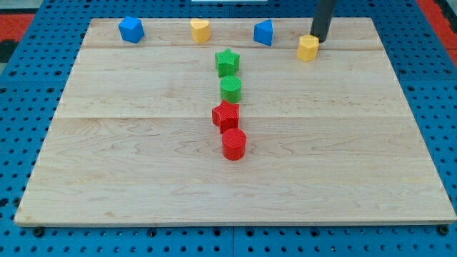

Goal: Move the yellow hexagon towards the center

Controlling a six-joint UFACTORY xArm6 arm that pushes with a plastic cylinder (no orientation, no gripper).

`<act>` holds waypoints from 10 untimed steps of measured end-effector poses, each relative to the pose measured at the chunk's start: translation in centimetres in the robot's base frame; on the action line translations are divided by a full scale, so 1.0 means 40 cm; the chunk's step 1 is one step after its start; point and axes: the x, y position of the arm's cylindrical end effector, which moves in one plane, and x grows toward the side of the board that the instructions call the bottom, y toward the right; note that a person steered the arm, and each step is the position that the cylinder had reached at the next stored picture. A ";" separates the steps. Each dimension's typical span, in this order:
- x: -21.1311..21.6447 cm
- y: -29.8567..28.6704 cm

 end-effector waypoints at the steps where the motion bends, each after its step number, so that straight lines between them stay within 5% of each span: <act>1: -0.017 0.017; 7: -0.117 0.042; 9: -0.113 0.047; 10: -0.028 -0.019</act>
